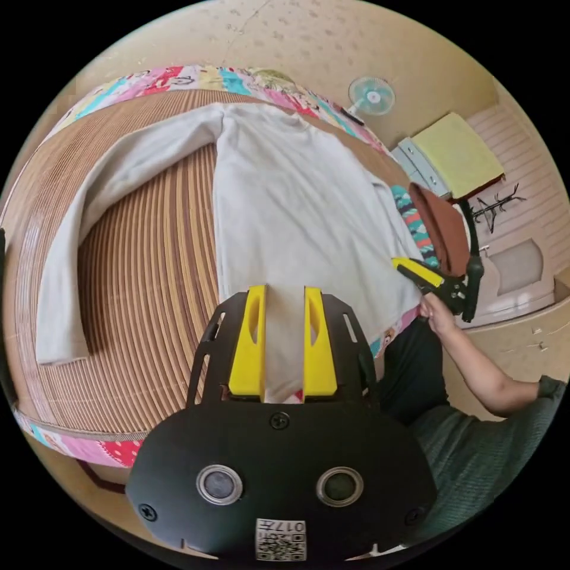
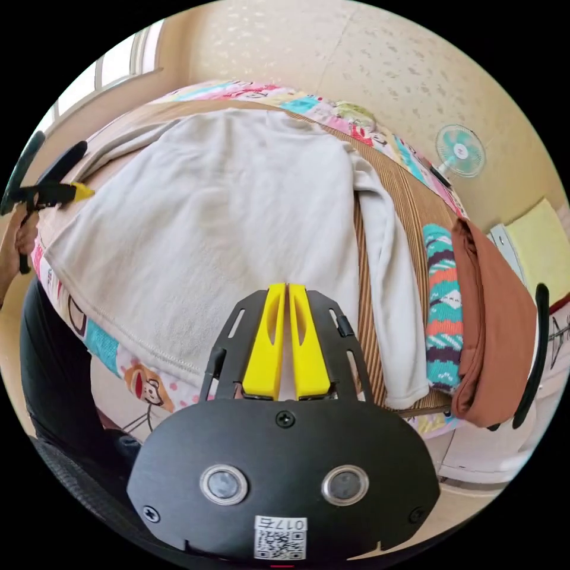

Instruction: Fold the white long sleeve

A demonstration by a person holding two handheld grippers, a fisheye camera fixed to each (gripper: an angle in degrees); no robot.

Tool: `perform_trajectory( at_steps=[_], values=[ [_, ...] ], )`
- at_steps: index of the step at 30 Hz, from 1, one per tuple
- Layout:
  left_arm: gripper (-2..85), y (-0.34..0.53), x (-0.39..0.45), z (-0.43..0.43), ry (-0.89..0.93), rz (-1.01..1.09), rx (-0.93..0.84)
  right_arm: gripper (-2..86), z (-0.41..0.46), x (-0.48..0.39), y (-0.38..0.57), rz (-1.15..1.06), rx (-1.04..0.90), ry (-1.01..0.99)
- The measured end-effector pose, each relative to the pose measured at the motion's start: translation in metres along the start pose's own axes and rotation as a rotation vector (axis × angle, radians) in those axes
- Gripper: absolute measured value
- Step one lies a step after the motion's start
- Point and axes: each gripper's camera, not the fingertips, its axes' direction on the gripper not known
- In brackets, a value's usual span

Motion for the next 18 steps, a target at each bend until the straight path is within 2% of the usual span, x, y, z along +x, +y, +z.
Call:
perform_trajectory(
  at_steps=[1, 3, 8, 13, 15, 17, 18],
  values=[
    [8.4, 0.005, 0.006, 0.007, -0.039, 0.002, -0.023, 1.4, -0.001, 0.001, 0.008, 0.028, 0.015, -0.009],
    [3.6, 0.033, 0.033, 0.001, -0.174, -0.005, 0.051, 1.1, -0.004, 0.006, 0.019, 0.060, 0.020, -0.040],
    [0.6, 0.090, 0.083, -0.018, -0.239, -0.028, 0.014, 0.8, -0.025, 0.010, 0.056, 0.010, -0.066, -0.121],
    [1.7, 0.157, 0.098, -0.070, -0.212, -0.046, 0.132, 0.7, -0.047, 0.037, 0.123, 0.122, -0.024, -0.332],
    [4.9, 0.182, 0.084, -0.119, -0.306, -0.106, 0.265, 0.7, -0.049, 0.044, 0.139, 0.175, -0.007, -0.385],
    [7.0, 0.190, 0.062, -0.155, -0.350, -0.152, 0.310, 0.7, -0.053, 0.043, 0.151, 0.178, -0.005, -0.396],
    [8.3, 0.189, 0.042, -0.175, -0.365, -0.185, 0.277, 0.7, -0.059, 0.039, 0.160, 0.158, -0.002, -0.379]
  ],
)
